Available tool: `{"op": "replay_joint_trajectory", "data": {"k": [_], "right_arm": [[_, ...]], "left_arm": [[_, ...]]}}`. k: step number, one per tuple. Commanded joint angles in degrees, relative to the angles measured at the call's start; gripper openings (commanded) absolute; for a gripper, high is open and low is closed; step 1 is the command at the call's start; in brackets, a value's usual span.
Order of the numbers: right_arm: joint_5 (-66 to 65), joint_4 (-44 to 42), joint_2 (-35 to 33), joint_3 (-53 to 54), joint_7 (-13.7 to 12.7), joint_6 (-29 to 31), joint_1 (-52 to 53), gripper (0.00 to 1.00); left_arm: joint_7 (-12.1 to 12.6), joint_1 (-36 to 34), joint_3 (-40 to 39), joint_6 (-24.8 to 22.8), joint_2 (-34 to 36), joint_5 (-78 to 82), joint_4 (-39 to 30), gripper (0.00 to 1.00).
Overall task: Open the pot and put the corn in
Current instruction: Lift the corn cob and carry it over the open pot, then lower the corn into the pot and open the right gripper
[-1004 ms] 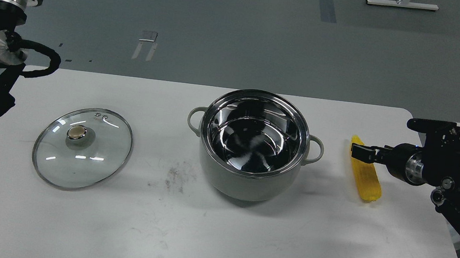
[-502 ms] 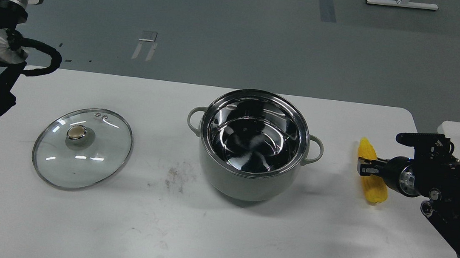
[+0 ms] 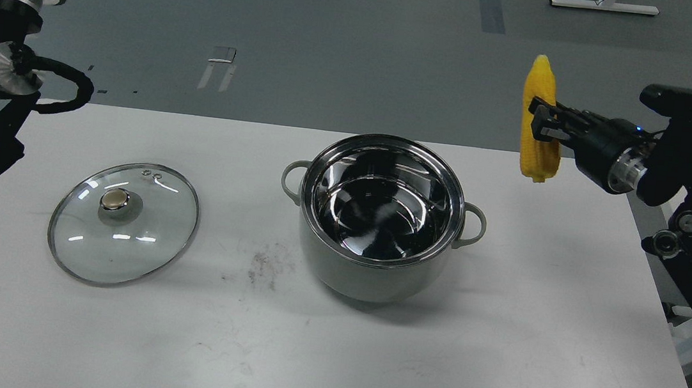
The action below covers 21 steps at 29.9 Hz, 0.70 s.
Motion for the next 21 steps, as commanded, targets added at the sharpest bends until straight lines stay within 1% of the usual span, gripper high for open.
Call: {"op": "replay_joint_trajectory", "data": {"k": [1, 3, 6, 10, 11, 14, 17, 21], "right_arm": [[0.1, 4.1, 9.4, -0.3, -0.6, 0.2, 1.0, 0.00], [-0.2, 3.5, 12.7, -2.7, -1.5, 1.4, 2.3, 0.00], [-0.5, 0.9, 14.8, -8.7, -1.8, 1.9, 3.7, 0.00], [-0.8, -0.6, 14.6, -17.7, -1.9, 1.9, 4.8, 0.14], [-0.8, -0.6, 14.6, -17.7, -1.9, 1.9, 4.8, 0.14], [-1.6, -2.1, 14.1, -23.2, -2.0, 1.9, 7.0, 0.27], [-1.8, -2.4, 12.7, -24.2, -2.4, 2.0, 7.8, 0.31], [-1.7, -2.2, 10.9, -24.3, -3.9, 2.2, 7.7, 0.45]], "left_arm": [[0.0, 0.1, 0.2, 0.0, -0.1, 0.0, 0.0, 0.98], [0.0, 0.1, 0.2, -0.1, 0.0, 0.0, 0.0, 0.98], [0.0, 0.1, 0.3, -0.1, 0.3, 0.0, 0.0, 0.98], [0.0, 0.2, 0.3, -0.1, 0.7, 0.0, 0.0, 0.98], [0.0, 0.2, 0.3, -0.1, 0.7, 0.0, 0.0, 0.98], [0.0, 0.2, 0.3, -0.1, 0.7, 0.0, 0.0, 0.98], [0.0, 0.2, 0.3, -0.1, 0.7, 0.0, 0.0, 0.98], [0.0, 0.1, 0.3, -0.1, 0.5, 0.0, 0.0, 0.98]]}}
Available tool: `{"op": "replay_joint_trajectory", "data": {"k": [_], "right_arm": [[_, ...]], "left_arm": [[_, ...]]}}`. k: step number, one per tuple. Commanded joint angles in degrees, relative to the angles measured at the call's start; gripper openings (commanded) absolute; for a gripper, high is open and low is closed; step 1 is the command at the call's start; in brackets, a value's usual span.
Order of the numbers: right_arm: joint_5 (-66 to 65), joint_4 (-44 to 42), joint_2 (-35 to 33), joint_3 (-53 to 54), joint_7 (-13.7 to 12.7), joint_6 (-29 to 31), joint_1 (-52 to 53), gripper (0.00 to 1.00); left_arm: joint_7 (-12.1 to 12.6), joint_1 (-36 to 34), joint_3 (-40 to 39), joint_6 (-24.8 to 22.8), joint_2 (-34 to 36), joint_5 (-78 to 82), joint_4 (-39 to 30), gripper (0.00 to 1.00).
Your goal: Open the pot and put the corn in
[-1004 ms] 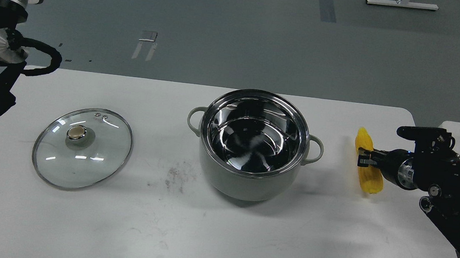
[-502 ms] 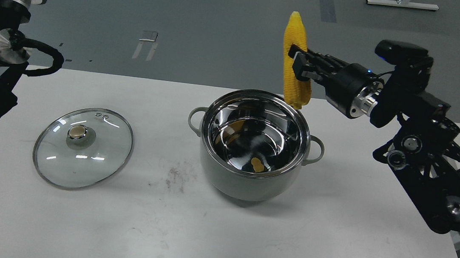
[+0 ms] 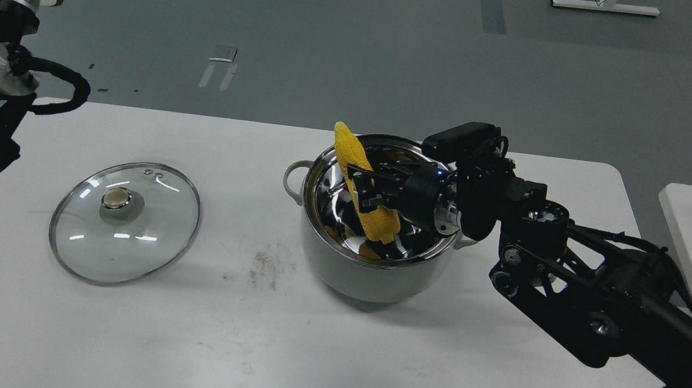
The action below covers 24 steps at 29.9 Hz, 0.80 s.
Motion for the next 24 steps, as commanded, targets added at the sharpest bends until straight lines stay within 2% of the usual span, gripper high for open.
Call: {"op": "replay_joint_trajectory", "data": {"k": [1, 2, 3, 4, 8, 17, 22, 24], "right_arm": [[0.1, 0.1, -1.7, -0.2, -1.1, 0.2, -0.2, 0.45], [0.1, 0.2, -2.4, -0.2, -1.1, 0.2, -0.4, 0.48], [0.1, 0.4, -2.8, -0.2, -1.1, 0.2, -0.6, 0.56], [0.1, 0.4, -2.8, -0.2, -1.1, 0.2, -0.6, 0.56], [0.2, 0.8, -3.1, -0.1, -1.0, 0.2, -0.6, 0.95], [0.9, 1.5, -2.4, 3.5, -0.6, -0.4, 1.1, 0.99], [1.6, 0.4, 2.9, 23.1, -0.3, -0.8, 1.2, 1.00], [3.0, 0.3, 3.6, 27.3, -0.3, -0.8, 1.4, 1.00]], "left_arm": [[0.0, -0.1, 0.0, -0.1, -0.2, 0.0, 0.0, 0.98], [0.0, -0.1, 0.0, 0.0, -0.3, 0.0, 0.0, 0.98], [0.0, -0.1, 0.0, 0.0, -0.3, 0.0, 0.0, 0.98], [0.0, -0.1, 0.0, 0.0, -0.3, 0.0, 0.0, 0.98], [0.0, -0.2, 0.0, 0.0, -0.3, 0.0, 0.0, 0.98], [0.0, -0.2, 0.0, 0.0, -0.2, 0.0, 0.0, 0.98], [0.0, -0.1, 0.0, -1.5, -0.1, 0.0, 0.1, 0.98], [0.0, 0.0, 0.1, -2.6, -0.1, 0.1, 0.2, 0.98]]}}
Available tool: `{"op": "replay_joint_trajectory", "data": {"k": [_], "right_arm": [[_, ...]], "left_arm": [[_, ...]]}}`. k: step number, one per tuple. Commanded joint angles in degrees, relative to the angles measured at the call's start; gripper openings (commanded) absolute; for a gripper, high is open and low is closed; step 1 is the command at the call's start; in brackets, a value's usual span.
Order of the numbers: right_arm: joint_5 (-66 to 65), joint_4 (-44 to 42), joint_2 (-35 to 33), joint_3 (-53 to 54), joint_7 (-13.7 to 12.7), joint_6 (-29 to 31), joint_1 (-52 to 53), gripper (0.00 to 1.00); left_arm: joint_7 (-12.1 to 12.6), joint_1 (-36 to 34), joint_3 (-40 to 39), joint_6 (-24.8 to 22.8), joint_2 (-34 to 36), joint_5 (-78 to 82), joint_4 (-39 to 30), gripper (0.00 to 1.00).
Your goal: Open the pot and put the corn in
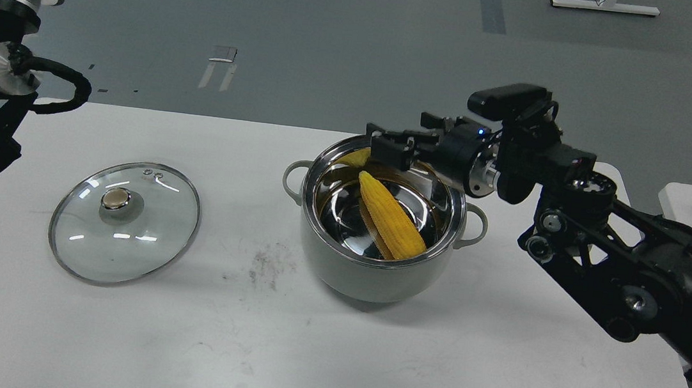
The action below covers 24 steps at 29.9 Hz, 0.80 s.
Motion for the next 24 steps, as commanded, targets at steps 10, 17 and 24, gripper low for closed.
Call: {"op": "replay_joint_trajectory", "data": {"k": [10, 17, 24], "right_arm": [[28.1, -11.0, 1.6, 30.9, 0.2, -1.2, 6.7, 1.00], [48.4, -24.4, -1.7, 35.6, 6.7, -0.9, 6.9, 1.00], [59.9, -35.4, -3.6, 35.4, 12.0, -0.9, 6.4, 1.00]], "left_arm": [[7.4, 0.3, -0.6, -3.5, 0.2, -0.2, 0.7, 0.98], [7.5, 0.8, 0.4, -5.9, 0.4, 0.7, 0.7, 0.98], [7.7, 0.3, 0.3, -5.9, 0.3, 0.6, 0.5, 0.98]]}}
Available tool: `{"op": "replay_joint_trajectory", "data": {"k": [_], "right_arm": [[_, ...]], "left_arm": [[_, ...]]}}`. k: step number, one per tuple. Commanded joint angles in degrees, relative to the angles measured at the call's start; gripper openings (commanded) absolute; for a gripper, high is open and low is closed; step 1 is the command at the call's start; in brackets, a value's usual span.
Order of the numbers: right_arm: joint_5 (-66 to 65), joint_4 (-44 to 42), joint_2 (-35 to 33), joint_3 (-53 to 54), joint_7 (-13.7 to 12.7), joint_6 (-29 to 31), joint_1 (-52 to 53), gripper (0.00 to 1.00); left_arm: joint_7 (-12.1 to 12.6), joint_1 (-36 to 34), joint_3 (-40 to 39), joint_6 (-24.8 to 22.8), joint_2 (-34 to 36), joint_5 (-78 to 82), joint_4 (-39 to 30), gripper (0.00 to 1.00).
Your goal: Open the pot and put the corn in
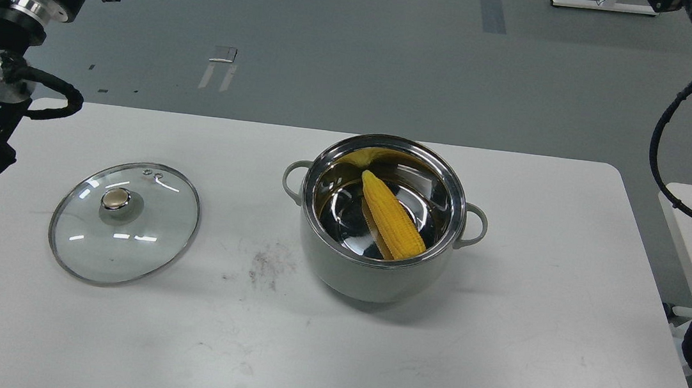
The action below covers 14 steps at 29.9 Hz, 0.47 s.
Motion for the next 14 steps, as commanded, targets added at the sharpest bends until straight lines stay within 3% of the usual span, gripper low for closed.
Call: {"op": "replay_joint_trajectory", "data": {"k": [1, 4, 9, 14], "right_arm": [[2.6, -3.0, -0.2, -0.1, 0.8, -0.4, -0.8, 1.00], [2.7, -4.8, 0.0, -0.1, 1.2, -0.5, -1.3, 1.00], [2.6, -6.1, 1.3, -0.7, 4.3, -0.1, -1.5, 1.00], [2.7, -5.9, 1.9, -0.5, 4.6, 0.0, -1.5, 1.00]], "left_arm": [[0.0, -0.4, -0.1, 0.0, -0.2, 0.0, 0.0, 0.98], [0.1, -0.5, -0.1, 0.0, -0.2, 0.0, 0.0, 0.98], [0.2, -0.5, -0.1, 0.0, -0.4, -0.1, 0.0, 0.98], [0.3, -0.5, 0.0, 0.0, -0.1, -0.1, 0.0, 0.98]]}}
